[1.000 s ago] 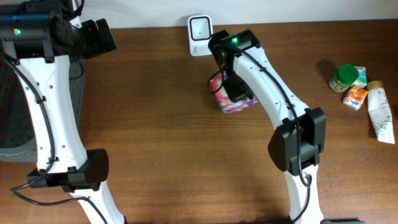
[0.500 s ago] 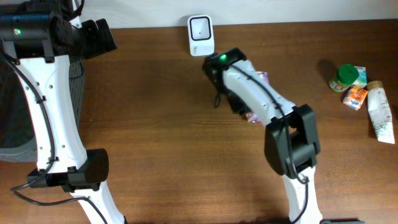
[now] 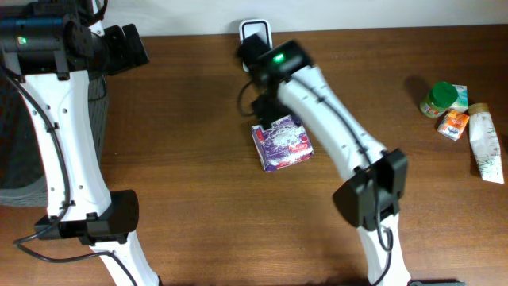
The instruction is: Scan the item barcode
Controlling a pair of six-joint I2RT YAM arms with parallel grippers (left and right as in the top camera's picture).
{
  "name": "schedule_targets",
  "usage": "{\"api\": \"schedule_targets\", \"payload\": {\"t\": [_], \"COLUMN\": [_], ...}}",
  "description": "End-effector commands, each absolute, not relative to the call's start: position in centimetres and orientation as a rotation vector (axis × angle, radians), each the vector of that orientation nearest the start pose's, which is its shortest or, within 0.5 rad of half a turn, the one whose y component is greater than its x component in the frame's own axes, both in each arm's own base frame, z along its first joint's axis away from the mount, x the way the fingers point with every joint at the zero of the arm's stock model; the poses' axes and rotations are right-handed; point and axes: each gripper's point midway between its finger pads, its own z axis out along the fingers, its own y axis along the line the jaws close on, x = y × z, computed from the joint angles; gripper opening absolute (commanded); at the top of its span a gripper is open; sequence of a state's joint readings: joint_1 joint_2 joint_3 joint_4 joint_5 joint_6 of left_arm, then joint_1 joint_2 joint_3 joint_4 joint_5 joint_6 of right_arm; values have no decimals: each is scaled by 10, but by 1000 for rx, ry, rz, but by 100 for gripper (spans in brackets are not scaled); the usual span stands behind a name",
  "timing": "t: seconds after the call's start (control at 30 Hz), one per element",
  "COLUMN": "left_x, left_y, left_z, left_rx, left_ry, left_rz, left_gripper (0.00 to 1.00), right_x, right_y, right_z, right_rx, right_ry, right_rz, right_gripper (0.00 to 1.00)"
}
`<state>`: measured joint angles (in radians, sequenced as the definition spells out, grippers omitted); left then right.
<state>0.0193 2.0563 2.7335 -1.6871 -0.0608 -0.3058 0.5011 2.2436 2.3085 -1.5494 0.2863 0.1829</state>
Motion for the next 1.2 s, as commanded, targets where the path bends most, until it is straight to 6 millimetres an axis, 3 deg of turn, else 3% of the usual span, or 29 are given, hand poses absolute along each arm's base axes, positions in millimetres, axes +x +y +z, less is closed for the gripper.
{"api": "schedule_targets", "payload": {"t": [0.0, 0.13, 0.17, 0.27, 0.43, 0.53, 0.63, 0.67, 0.7, 0.77, 0.87, 0.97, 1.0, 1.13, 1.17], "left_x": [422, 422, 422, 422, 422, 422, 422, 422, 422, 422, 422, 422, 422, 422, 422], "left_y": [21, 21, 21, 21, 21, 21, 21, 21, 21, 21, 21, 21, 21, 21, 21], "left_z": [350, 349, 349, 349, 349, 349, 350, 350, 350, 350, 350, 350, 350, 350, 350], "left_rx": [-432, -433, -433, -433, -433, -433, -433, -433, -433, -433, -433, -433, -433, -433, -433], "left_ry": [2513, 2513, 2513, 2513, 2513, 2513, 2513, 2513, 2513, 2513, 2513, 2513, 2513, 2513, 2513], "left_rz": [-20, -20, -20, -19, -19, -19, -20, -20, -20, -19, -19, -19, -20, -20, -19], "left_gripper": [99, 99, 99, 99, 99, 99, 99, 99, 99, 99, 99, 99, 99, 99, 99], "right_x": [430, 419, 417, 419, 400, 380, 369, 367, 366, 370, 390, 413, 419, 447, 449], "right_y": [104, 96, 90, 87, 115, 135, 153, 161, 167, 169, 165, 154, 147, 84, 77], "right_z": [154, 140, 134, 112, 62, 42, 36, 36, 36, 40, 67, 106, 118, 150, 153], "right_rx": [-324, -505, -487, -356, -291, -320, -385, -419, -449, -346, -370, -433, -446, -288, -262], "right_ry": [3011, 3028, 2987, 2852, 2708, 2704, 2720, 2718, 2713, 2761, 2776, 2816, 2847, 2994, 2987], "right_rz": [-217, 580, 777, 1129, 1436, 1512, 1525, 1525, 1523, 1538, 1437, 1227, 1116, 146, -10], "right_gripper": [99, 99, 99, 99, 89, 72, 70, 65, 47, 40, 4, 4, 4, 4, 4]}}
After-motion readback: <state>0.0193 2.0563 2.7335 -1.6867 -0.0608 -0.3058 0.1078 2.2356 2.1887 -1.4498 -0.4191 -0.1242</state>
